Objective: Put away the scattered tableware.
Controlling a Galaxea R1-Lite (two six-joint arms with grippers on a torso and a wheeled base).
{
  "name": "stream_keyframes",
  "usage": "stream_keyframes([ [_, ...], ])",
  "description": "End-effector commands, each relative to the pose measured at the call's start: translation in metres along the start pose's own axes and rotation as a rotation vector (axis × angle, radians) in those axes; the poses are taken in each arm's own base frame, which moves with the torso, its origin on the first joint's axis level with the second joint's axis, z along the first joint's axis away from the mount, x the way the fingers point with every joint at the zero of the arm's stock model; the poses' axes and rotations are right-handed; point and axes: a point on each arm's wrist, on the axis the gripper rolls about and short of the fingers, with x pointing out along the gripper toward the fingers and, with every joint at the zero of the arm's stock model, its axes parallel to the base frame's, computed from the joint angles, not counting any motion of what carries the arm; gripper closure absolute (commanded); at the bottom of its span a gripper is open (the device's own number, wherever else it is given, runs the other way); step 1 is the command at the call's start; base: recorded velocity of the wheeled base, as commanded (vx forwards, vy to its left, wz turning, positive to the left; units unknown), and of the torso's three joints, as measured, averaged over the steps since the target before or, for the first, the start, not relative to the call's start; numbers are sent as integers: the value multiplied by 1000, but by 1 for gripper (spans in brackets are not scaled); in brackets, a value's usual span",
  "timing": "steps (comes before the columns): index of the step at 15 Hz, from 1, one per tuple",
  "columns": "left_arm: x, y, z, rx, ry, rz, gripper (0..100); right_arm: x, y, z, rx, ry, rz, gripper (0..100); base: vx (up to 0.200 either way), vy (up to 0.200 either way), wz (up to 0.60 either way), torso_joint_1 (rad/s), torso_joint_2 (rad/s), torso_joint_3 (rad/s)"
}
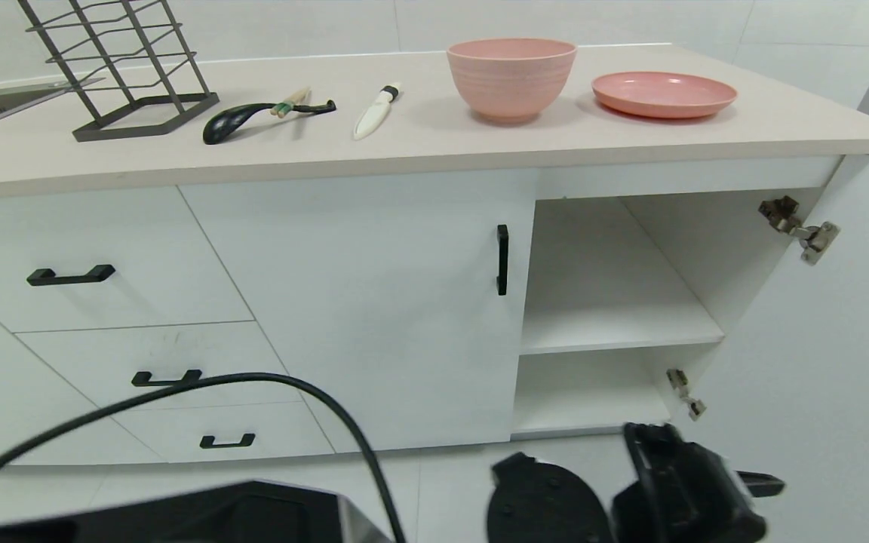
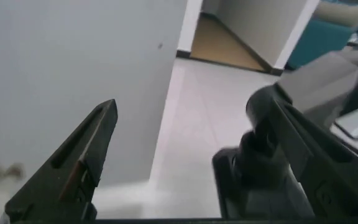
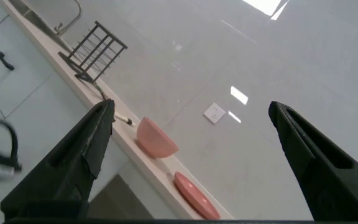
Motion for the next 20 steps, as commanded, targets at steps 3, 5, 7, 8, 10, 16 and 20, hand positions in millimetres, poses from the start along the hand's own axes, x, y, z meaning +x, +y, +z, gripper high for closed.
stream_keyframes([
  [3,-154,-8,93,93,-128,247,0,-12,17,-15,77,66,20,0,0,0,0,0,0,0],
  [5,-194,-16,114,151,-197,336,0,-16,23,-20,108,92,28,0,0,0,0,0,0,0],
  [7,-231,-28,137,237,-278,433,0,-19,27,-25,134,116,34,0,0,0,0,0,0,0],
  [8,-244,-35,147,269,-307,471,0,-22,31,-27,148,129,38,0,0,0,0,0,0,0],
  [10,-267,-57,159,306,-337,518,0,-31,42,-34,202,181,54,0,0,0,0,0,0,0],
  [16,-328,-126,146,391,-280,831,0,-74,84,-21,418,379,101,0,0,0,0,0,0,0],
  [20,-342,-168,115,343,-209,1026,0,-106,115,-25,527,622,-21,0,0,0,0,0,0,0],
])
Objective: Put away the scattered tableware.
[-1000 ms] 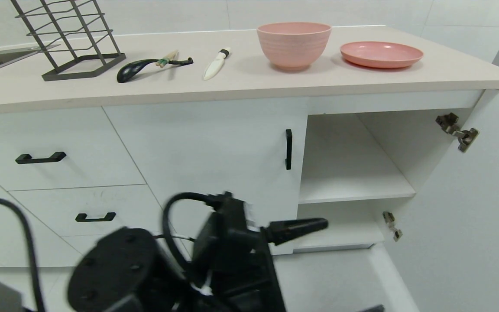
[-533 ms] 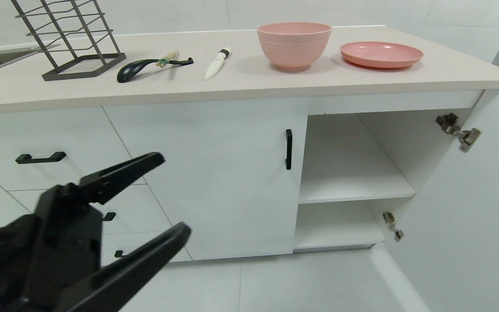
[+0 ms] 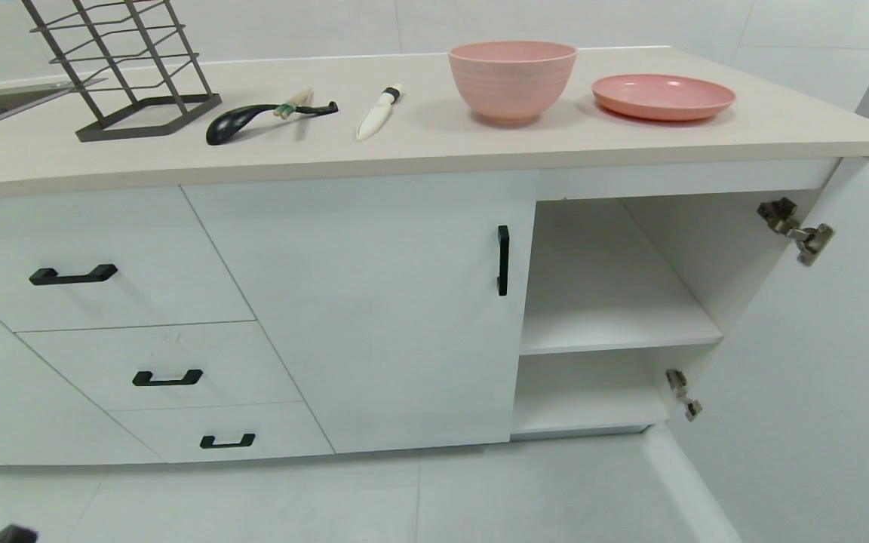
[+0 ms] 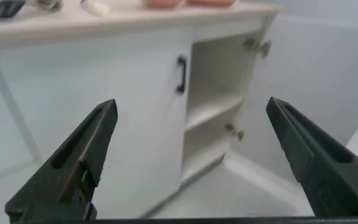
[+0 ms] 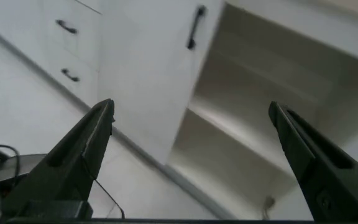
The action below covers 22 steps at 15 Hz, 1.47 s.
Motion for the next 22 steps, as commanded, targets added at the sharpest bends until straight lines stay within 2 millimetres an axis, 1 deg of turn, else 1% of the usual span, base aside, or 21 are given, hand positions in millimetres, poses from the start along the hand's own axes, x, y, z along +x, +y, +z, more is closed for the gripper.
stream_keyframes([
  [1,-45,-21,-11,65,-50,163,0,-13,9,-12,42,50,-208,0,0,0,0,0,0,0],
  [2,-53,-25,-30,46,5,200,0,-14,9,-19,112,123,-296,0,0,0,0,0,0,0],
  [3,-58,-26,-44,40,37,209,0,-15,9,-23,131,173,-340,0,0,0,0,0,0,0],
  [4,-68,-29,-71,60,86,219,0,-17,10,-31,161,268,-423,0,0,0,0,0,0,0],
  [5,-68,-27,-88,83,146,252,0,-18,10,-37,178,334,-487,0,0,0,0,0,0,0],
  [6,-67,-23,-99,117,176,306,0,-19,10,-37,184,336,-506,0,0,0,0,0,0,0],
  [8,-69,-21,-100,129,187,429,0,-19,10,-38,211,338,-525,0,0,0,0,0,0,0],
  [10,-72,-16,-103,134,220,667,0,-20,9,-38,213,354,-578,0,0,0,0,0,0,0],
  [13,-72,-16,-104,136,235,645,0,-21,10,-39,224,345,-566,0,0,0,0,0,0,0],
  [14,-72,-16,-104,120,229,645,0,-23,11,-38,246,302,-563,0,0,0,0,0,0,0],
  [15,-72,-16,-104,51,206,648,0,-25,12,-38,302,252,-566,0,0,0,0,0,0,0],
  [16,-72,-17,-104,35,199,645,0,-25,12,-39,314,250,-573,0,0,0,0,0,0,0],
  [19,-72,-16,-104,54,207,646,0,-25,12,-39,314,251,-574,0,0,0,0,0,0,0],
  [22,-72,-16,-104,124,232,647,0,-25,12,-39,315,251,-576,0,0,0,0,0,0,0],
])
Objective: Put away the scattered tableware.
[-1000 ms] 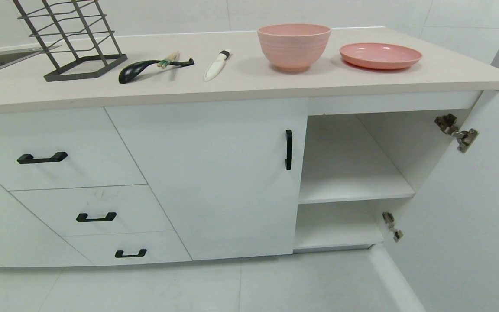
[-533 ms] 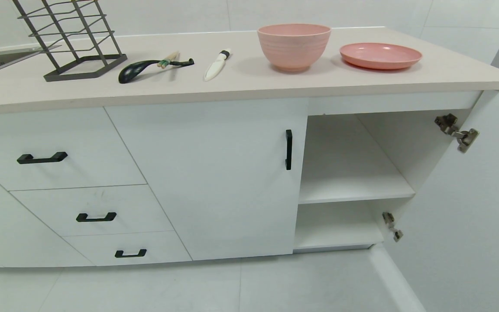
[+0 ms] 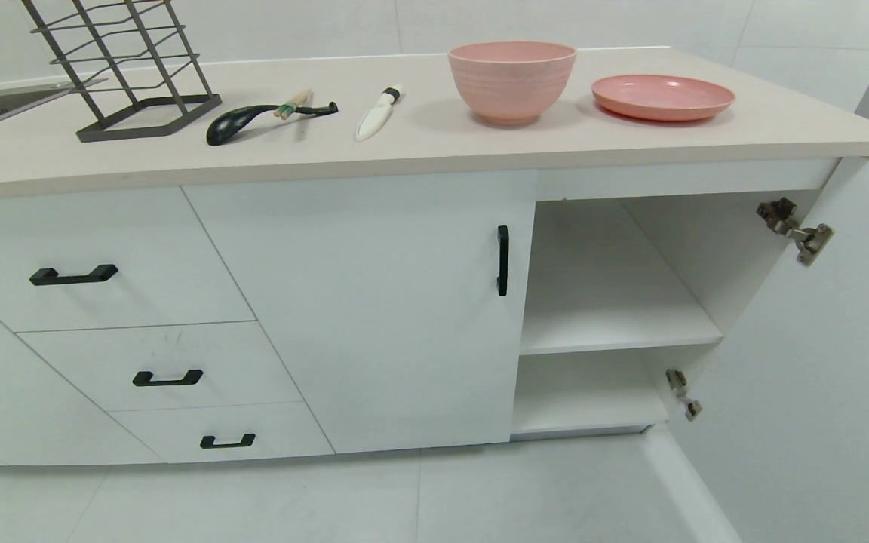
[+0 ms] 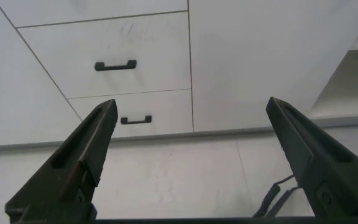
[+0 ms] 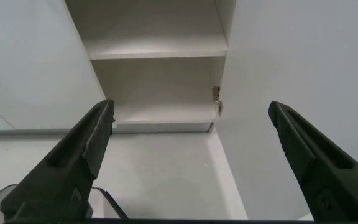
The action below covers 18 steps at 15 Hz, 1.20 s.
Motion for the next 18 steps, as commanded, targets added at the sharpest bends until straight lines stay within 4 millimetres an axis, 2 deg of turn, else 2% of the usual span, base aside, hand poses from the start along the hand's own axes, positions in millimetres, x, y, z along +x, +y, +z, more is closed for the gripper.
stream_keyframes([
  [1,0,0,0,-29,5,1,0,0,0,0,1,-2,1,0,0,0,0,0,0,0],
  [3,0,0,1,-89,0,-3,0,0,0,0,1,-2,1,0,0,0,0,0,0,0],
  [6,0,0,1,-86,1,1,0,0,0,0,1,-2,1,0,0,0,-600,7,4,2],
  [12,0,0,1,-89,2,12,0,0,0,0,1,-2,1,0,0,0,0,0,0,0],
  [15,0,0,1,-94,0,12,0,0,0,0,1,-2,1,0,200,0,0,1,4,4],
  [18,0,0,1,-94,0,12,0,0,0,0,1,-2,1,0,0,0,0,0,0,0],
])
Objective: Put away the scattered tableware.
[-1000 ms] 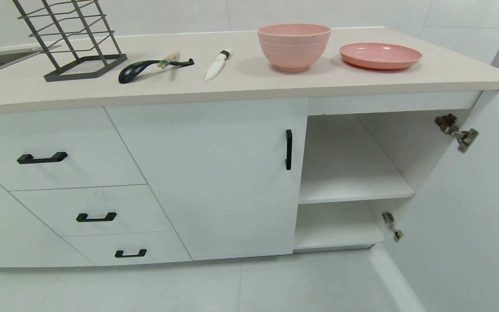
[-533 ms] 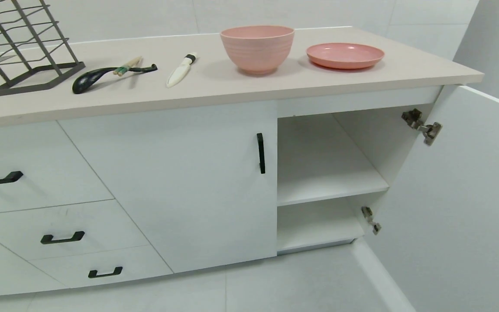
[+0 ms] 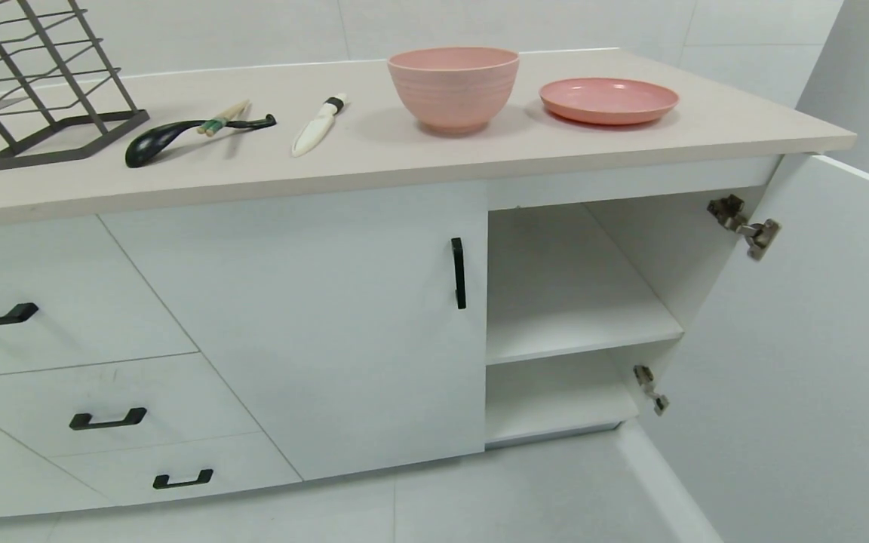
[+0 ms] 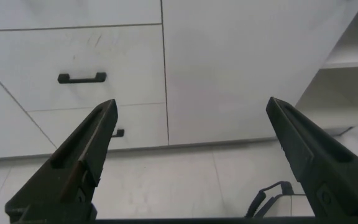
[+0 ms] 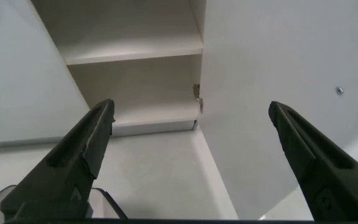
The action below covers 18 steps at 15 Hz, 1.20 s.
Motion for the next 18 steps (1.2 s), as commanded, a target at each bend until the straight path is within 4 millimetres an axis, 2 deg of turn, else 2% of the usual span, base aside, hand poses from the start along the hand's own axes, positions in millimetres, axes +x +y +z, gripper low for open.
stream_keyframes([
  [1,0,0,0,-1,2,1,0,0,0,0,0,-1,1,0,0,0,0,0,0,0],
  [3,0,0,0,-5,2,1,0,0,0,0,0,-1,1,0,0,0,0,0,0,0],
  [14,0,0,0,-5,2,1,0,0,0,0,3,-1,-12,0,200,0,0,1,2,4],
  [18,0,0,0,-5,2,3,0,0,0,0,2,-1,-13,0,0,0,0,0,0,0],
])
